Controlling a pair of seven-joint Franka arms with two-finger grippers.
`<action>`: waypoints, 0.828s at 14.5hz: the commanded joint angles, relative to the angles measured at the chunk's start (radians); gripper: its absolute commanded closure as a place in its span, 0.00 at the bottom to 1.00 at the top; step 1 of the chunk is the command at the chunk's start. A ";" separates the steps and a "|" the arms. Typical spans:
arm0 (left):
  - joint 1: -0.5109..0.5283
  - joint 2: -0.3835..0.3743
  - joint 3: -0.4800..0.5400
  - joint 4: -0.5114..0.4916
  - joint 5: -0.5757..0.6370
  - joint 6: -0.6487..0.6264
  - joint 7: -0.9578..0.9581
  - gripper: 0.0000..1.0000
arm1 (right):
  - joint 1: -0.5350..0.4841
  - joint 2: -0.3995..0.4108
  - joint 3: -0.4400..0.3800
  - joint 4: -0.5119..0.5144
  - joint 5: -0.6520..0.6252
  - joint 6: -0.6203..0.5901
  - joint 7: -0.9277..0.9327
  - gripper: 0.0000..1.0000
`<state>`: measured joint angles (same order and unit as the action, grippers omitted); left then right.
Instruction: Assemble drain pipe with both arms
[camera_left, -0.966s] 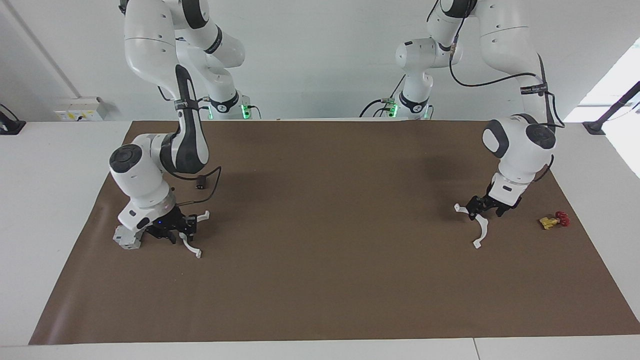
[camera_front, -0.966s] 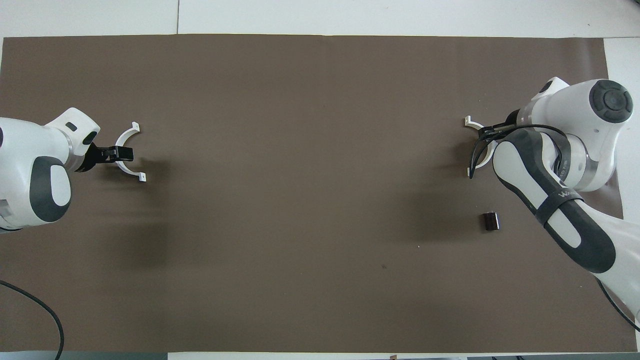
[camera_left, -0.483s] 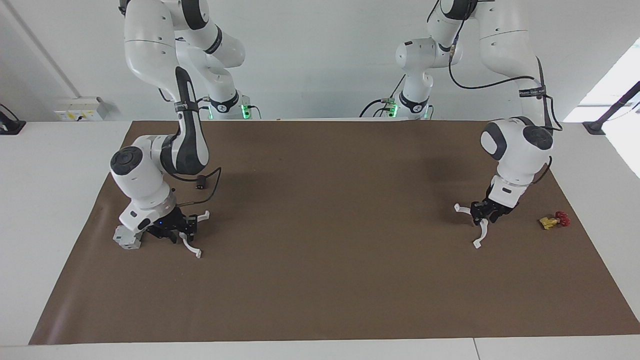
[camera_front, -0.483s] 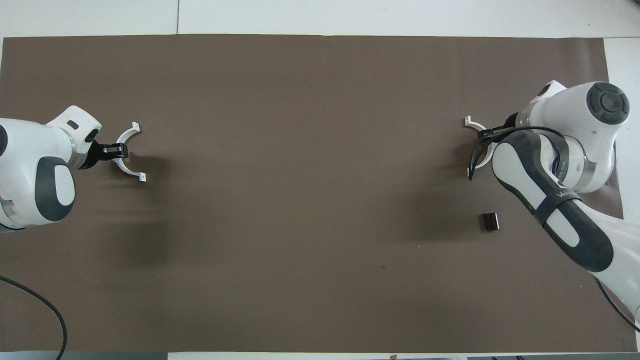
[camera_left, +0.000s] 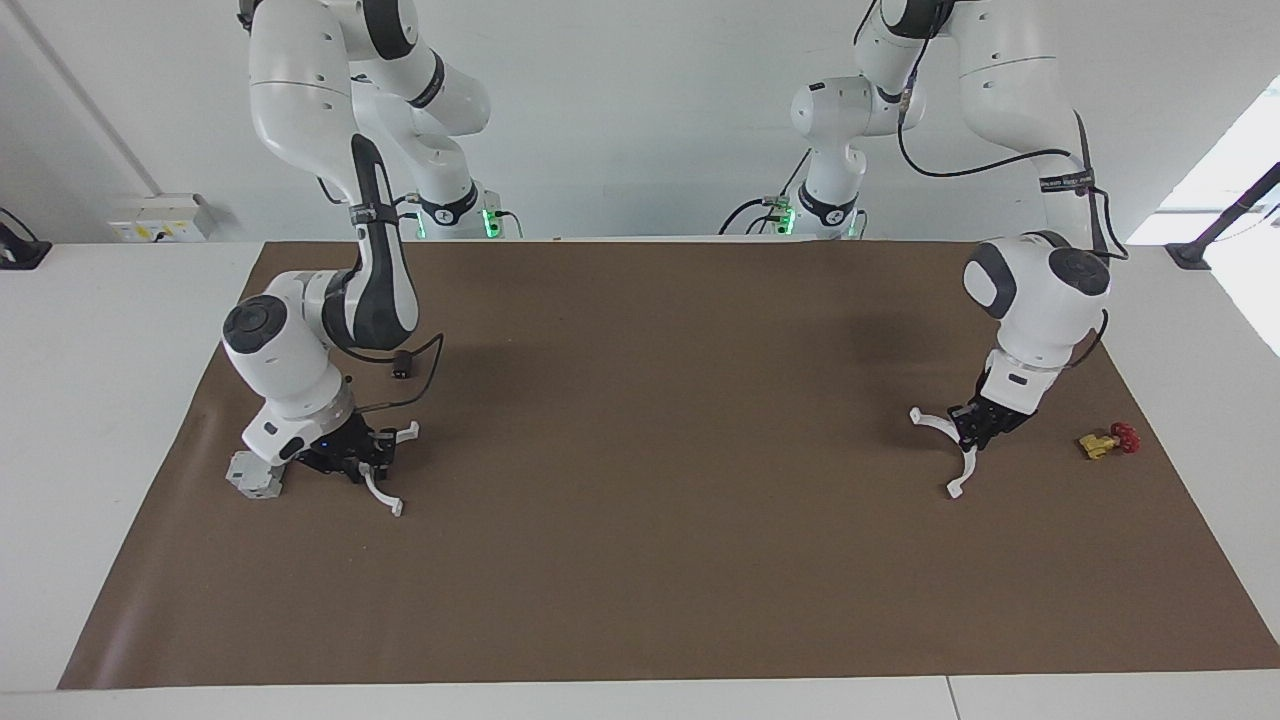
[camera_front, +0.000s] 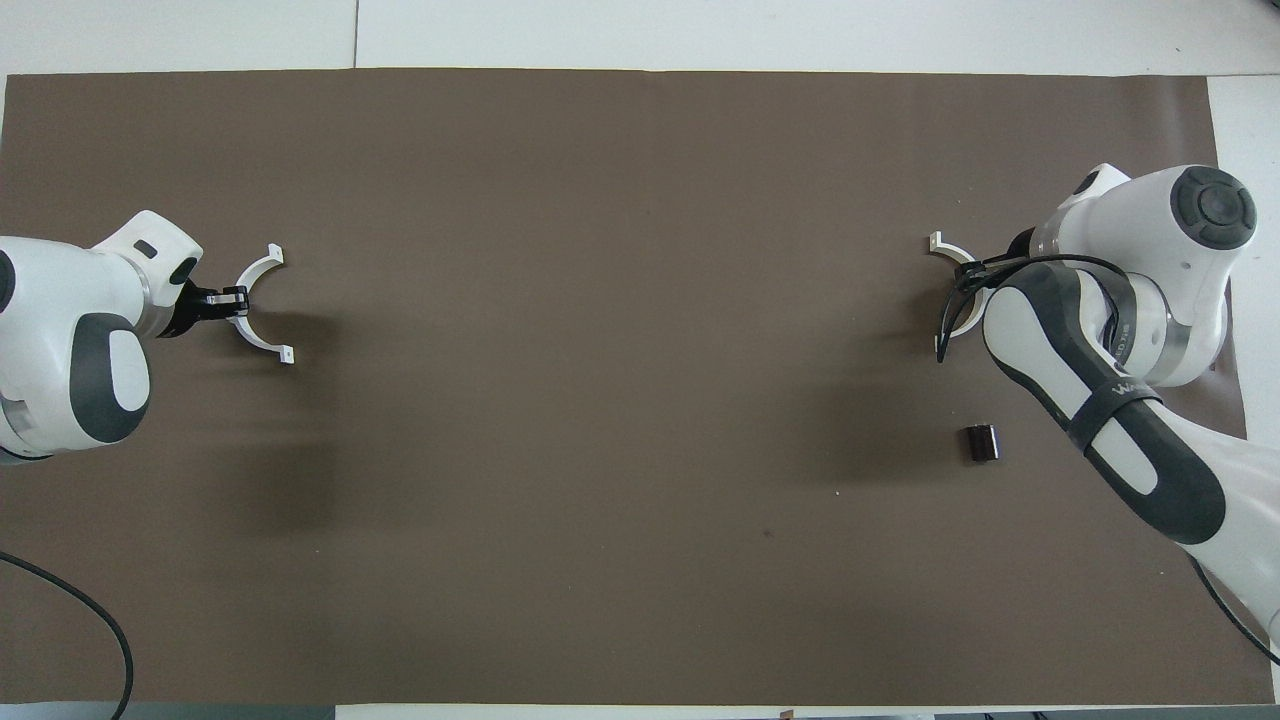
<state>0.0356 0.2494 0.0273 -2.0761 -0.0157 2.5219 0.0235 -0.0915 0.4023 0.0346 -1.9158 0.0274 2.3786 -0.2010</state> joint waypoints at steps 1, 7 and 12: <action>-0.006 -0.079 0.003 0.013 -0.004 -0.087 -0.010 1.00 | -0.005 -0.013 0.005 -0.013 0.017 -0.005 0.006 0.90; 0.009 -0.130 0.002 0.077 -0.004 -0.235 0.001 1.00 | 0.126 0.012 0.007 0.176 0.009 -0.172 0.171 0.95; 0.010 -0.116 0.000 0.152 -0.006 -0.345 -0.007 1.00 | 0.312 0.043 0.007 0.290 0.012 -0.217 0.378 0.95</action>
<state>0.0390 0.1195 0.0291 -1.9957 -0.0157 2.2671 0.0235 0.1581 0.4070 0.0444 -1.6917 0.0278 2.1802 0.0959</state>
